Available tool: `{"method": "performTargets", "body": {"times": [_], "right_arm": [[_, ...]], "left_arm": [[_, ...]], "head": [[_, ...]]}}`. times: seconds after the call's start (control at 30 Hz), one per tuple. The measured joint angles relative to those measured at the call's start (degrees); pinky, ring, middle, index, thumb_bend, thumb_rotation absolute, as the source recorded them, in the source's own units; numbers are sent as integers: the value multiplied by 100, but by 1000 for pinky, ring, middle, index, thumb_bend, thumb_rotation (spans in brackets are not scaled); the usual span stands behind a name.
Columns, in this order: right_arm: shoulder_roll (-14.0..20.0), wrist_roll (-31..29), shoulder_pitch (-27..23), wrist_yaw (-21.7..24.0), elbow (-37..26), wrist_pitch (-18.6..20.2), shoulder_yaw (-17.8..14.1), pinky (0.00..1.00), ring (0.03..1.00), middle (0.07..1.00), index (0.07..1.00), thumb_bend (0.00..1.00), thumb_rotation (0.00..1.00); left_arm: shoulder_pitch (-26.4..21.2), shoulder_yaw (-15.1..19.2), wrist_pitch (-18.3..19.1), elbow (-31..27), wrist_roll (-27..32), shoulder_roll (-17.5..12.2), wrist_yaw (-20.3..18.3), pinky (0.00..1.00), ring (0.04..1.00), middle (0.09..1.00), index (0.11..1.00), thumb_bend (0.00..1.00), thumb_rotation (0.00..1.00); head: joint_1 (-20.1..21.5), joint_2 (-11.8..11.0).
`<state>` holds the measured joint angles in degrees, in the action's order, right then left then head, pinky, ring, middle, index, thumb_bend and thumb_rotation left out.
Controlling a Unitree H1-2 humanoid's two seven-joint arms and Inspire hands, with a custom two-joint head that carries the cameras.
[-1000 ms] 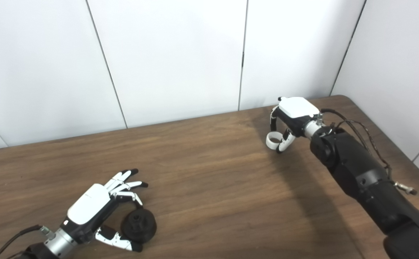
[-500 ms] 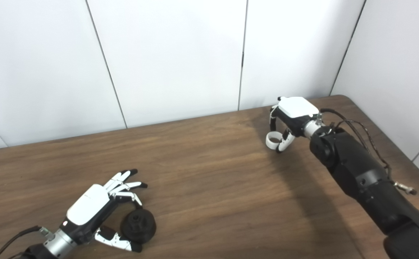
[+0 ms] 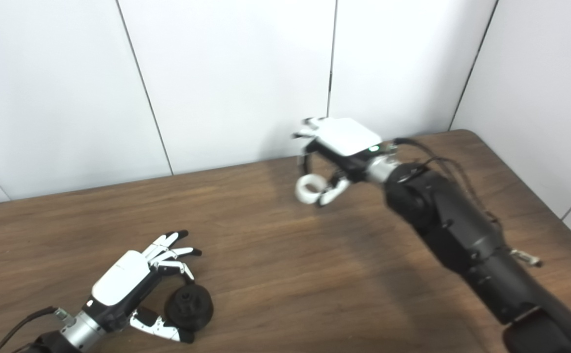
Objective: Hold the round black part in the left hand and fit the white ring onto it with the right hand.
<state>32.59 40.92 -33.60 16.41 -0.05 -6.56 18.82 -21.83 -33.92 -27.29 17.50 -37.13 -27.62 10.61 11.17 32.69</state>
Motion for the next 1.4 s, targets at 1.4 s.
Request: {"method": "performTargets", "body": {"times": [1.4], "right_arm": [[-934, -1149, 198, 2059, -1629, -707, 562, 1000, 1000, 898, 480, 525, 144]], "left_arm": [[305, 650, 598, -756, -466, 605, -1105, 1000, 1000, 855, 479, 525, 57]], "head": [[-1231, 527]]}}
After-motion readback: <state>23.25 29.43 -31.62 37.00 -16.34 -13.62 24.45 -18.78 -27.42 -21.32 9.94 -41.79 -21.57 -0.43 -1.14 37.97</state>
